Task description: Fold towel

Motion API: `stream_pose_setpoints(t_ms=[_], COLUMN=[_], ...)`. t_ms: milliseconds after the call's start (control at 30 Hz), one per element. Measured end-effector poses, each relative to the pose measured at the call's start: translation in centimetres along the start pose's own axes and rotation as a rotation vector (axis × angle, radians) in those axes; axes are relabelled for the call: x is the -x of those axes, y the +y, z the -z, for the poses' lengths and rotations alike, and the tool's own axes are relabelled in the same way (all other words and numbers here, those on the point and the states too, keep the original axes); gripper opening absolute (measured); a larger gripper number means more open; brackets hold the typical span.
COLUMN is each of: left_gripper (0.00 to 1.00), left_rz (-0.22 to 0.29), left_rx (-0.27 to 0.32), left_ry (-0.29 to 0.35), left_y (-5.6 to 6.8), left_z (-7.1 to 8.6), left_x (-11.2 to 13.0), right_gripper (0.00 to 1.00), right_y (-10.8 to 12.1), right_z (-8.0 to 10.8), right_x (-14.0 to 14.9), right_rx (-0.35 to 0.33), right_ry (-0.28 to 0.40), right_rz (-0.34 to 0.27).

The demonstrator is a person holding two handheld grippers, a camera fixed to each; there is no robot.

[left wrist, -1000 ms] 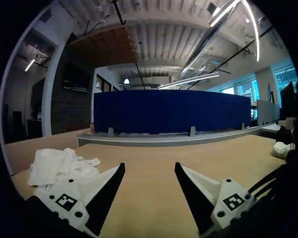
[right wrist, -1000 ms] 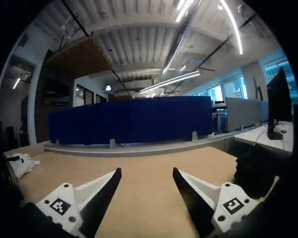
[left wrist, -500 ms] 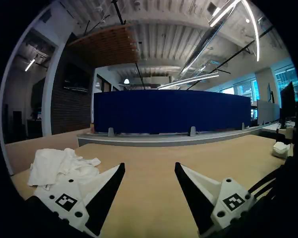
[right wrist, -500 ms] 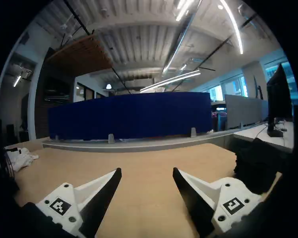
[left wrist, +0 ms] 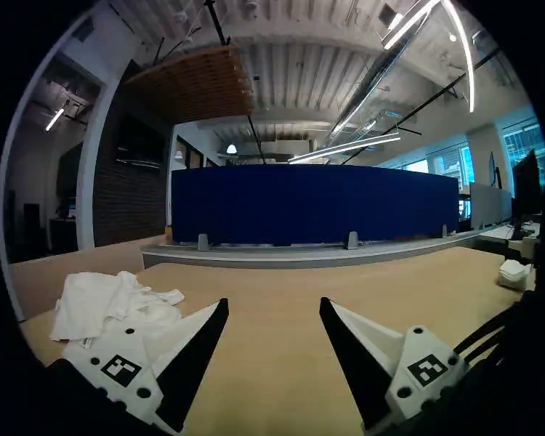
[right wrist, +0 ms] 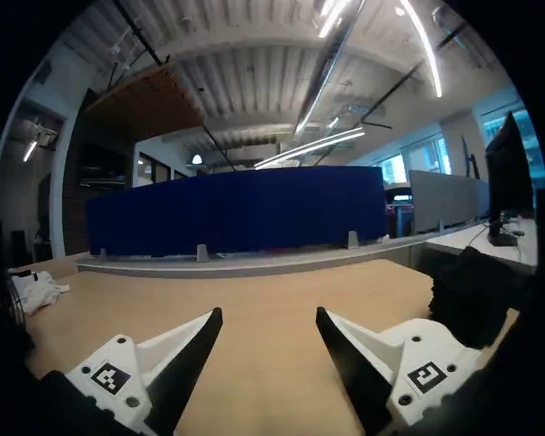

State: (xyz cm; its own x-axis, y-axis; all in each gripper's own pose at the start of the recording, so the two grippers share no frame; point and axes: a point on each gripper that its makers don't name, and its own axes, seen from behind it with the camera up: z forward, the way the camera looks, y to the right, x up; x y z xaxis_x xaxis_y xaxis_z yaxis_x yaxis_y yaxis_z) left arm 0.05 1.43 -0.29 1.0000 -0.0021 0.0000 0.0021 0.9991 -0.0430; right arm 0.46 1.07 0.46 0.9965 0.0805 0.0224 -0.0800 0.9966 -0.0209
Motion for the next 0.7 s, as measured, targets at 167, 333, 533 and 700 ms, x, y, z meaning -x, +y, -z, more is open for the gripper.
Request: stream_pose_setpoints(t_ms=[167, 333, 533, 700], left_gripper=[0.93, 0.93, 0.93, 0.93], left_rz=[0.0, 0.0, 0.0, 0.0], left_rx=[0.0, 0.0, 0.0, 0.0], left_ry=[0.0, 0.0, 0.0, 0.0], left_y=[0.0, 0.0, -0.1, -0.1], left_z=[0.0, 0.0, 0.0, 0.0], left_x=[0.0, 0.0, 0.0, 0.0], right_gripper=[1.0, 1.0, 1.0, 1.0], right_y=[-0.4, -0.7, -1.1, -1.2], right_z=[0.0, 0.0, 0.0, 0.1], right_x=[0.2, 0.5, 0.7, 0.5], right_rx=[-0.008, -0.011, -0.013, -0.015], right_ry=[0.007, 0.011, 0.015, 0.021], right_rz=[0.021, 0.046, 0.071, 0.082])
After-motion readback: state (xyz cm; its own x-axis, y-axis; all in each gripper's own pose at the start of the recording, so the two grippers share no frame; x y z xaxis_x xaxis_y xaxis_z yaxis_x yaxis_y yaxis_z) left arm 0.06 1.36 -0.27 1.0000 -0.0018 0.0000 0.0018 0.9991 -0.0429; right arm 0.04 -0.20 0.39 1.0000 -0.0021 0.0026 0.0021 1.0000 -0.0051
